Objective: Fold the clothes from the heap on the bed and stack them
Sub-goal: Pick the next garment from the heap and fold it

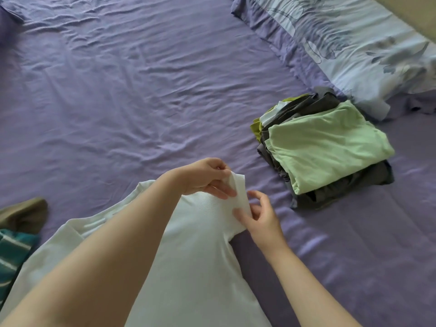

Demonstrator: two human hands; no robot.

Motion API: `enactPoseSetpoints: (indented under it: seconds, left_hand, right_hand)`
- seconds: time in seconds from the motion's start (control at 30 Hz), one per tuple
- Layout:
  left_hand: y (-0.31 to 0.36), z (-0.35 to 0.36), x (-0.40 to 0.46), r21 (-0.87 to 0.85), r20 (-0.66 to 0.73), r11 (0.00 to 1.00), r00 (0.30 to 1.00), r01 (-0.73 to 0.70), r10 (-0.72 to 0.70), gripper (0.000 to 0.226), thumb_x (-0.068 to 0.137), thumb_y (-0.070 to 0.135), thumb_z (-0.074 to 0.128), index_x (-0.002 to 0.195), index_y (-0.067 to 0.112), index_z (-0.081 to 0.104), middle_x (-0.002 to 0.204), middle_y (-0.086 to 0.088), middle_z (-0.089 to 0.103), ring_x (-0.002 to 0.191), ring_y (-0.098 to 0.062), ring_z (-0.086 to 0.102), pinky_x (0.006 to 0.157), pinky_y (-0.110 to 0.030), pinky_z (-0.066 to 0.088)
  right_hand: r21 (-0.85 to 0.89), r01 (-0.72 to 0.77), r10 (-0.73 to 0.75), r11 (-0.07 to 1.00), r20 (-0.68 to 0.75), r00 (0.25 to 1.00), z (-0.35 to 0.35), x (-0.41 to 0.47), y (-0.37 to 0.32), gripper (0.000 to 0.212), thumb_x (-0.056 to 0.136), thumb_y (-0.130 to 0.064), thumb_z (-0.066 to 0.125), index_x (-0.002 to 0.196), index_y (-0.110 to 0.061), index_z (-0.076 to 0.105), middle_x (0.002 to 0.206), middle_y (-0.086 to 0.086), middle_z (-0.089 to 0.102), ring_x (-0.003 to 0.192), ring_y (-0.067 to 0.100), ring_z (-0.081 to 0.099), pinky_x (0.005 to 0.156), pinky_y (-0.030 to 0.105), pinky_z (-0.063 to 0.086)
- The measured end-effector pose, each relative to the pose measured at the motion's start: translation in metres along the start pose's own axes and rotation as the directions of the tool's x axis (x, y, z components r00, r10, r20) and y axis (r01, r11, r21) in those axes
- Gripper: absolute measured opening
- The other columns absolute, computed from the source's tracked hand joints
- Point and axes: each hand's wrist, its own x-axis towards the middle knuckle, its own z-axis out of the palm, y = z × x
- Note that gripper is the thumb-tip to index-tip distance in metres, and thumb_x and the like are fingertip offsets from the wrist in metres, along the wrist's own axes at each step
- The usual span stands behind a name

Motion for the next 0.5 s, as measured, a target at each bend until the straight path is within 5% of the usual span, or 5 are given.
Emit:
enactPoseSetpoints:
  seconds: [0.1, 0.2, 0.3, 0.5]
  left_hand:
    - [-0.005, 0.000, -0.001, 0.057, -0.035, 0.998, 0.999, -0.018, 0.020, 0.005, 0.100, 0.014, 0.048, 0.099, 0.009, 0.051, 0.089, -0.012, 0.064, 0.084, -0.021, 0.071, 0.075, -0.033, 0.058]
    - [-0.013, 0.001, -0.003, 0.066, -0.106, 0.998, 0.994, -0.018, 0.025, 0.007, 0.099, 0.015, 0.049, 0.094, 0.014, 0.052, 0.086, -0.004, 0.062, 0.082, -0.014, 0.069, 0.089, -0.038, 0.052]
    - [-0.023, 0.003, -0.007, 0.000, -0.163, 1.000, 0.986, -0.031, 0.031, 0.007, 0.099, 0.016, 0.051, 0.093, 0.015, 0.055, 0.084, 0.000, 0.059, 0.082, -0.014, 0.065, 0.086, -0.037, 0.048]
    - [-0.040, 0.012, -0.011, -0.029, -0.458, 0.991, 0.883, -0.133, 0.104, 0.031, 0.086, 0.019, 0.071, 0.114, 0.011, 0.060, 0.086, -0.005, 0.058, 0.068, -0.010, 0.058, 0.059, -0.019, 0.048]
  right_hand:
    - [-0.278, 0.011, 0.003, 0.961, 0.051, 0.999, 0.000, 0.001, 0.000, 0.029, 0.078, -0.022, 0.075, 0.103, -0.021, 0.061, 0.089, 0.001, 0.068, 0.083, 0.019, 0.062, 0.076, 0.037, 0.052]
    - [-0.464, 0.086, -0.092, 0.882, 0.011, 0.996, 0.001, 0.000, 0.000, 0.029, 0.077, -0.027, 0.075, 0.070, -0.007, 0.054, 0.070, -0.001, 0.052, 0.074, 0.019, 0.045, 0.064, 0.030, 0.037]
    - [-0.489, 0.080, -0.087, 0.869, 0.009, 0.996, 0.004, -0.001, -0.001, 0.032, 0.080, -0.026, 0.070, 0.067, -0.014, 0.043, 0.064, -0.008, 0.044, 0.064, 0.015, 0.040, 0.055, 0.024, 0.032]
    - [-0.527, 0.029, -0.050, 0.849, -0.027, 0.998, 0.021, -0.008, 0.004, 0.034, 0.079, -0.018, 0.070, 0.103, -0.020, 0.047, 0.084, -0.008, 0.054, 0.076, 0.015, 0.051, 0.060, 0.020, 0.035]
